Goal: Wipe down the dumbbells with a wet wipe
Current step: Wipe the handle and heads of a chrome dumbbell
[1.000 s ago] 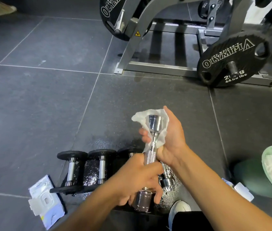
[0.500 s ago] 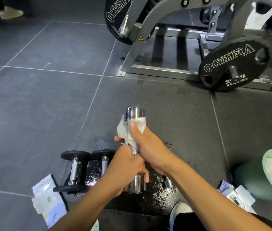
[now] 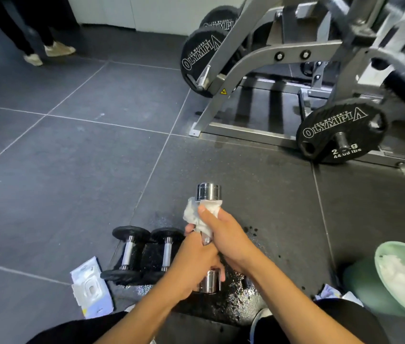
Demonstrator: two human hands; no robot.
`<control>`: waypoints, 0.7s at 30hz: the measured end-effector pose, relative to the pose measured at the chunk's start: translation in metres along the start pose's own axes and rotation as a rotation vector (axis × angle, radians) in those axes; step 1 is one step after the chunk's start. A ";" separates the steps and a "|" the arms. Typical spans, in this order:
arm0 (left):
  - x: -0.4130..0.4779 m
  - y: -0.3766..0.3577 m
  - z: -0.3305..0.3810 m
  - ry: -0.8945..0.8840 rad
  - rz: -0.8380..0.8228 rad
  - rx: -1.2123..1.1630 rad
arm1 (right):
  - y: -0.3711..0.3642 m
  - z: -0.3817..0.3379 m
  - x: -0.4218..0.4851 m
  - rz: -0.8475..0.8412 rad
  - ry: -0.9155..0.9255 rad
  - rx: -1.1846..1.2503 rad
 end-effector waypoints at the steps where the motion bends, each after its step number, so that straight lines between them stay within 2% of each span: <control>1: -0.011 0.000 0.002 0.000 -0.025 -0.054 | -0.005 -0.003 -0.011 0.014 -0.003 -0.013; 5: -0.049 0.004 0.006 -0.044 -0.096 -0.018 | -0.026 -0.006 -0.048 0.023 -0.029 -0.063; 9: -0.087 0.013 0.001 -0.065 -0.064 0.104 | -0.052 -0.006 -0.087 0.055 0.000 -0.184; 15: -0.105 0.005 0.003 -0.074 -0.035 -0.003 | -0.053 -0.001 -0.100 0.107 -0.003 -0.227; 21: -0.094 0.003 0.003 -0.079 -0.077 -0.099 | -0.050 -0.006 -0.094 0.121 -0.012 -0.185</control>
Point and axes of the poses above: each hand's wrist, its own x-axis towards the middle knuckle, its own y-axis out of the back of the hand, z = x × y, the point moved 10 cm from there along x, towards the middle knuckle, and after that the axes turned 7 degrees about -y, right-handed, at the moved point
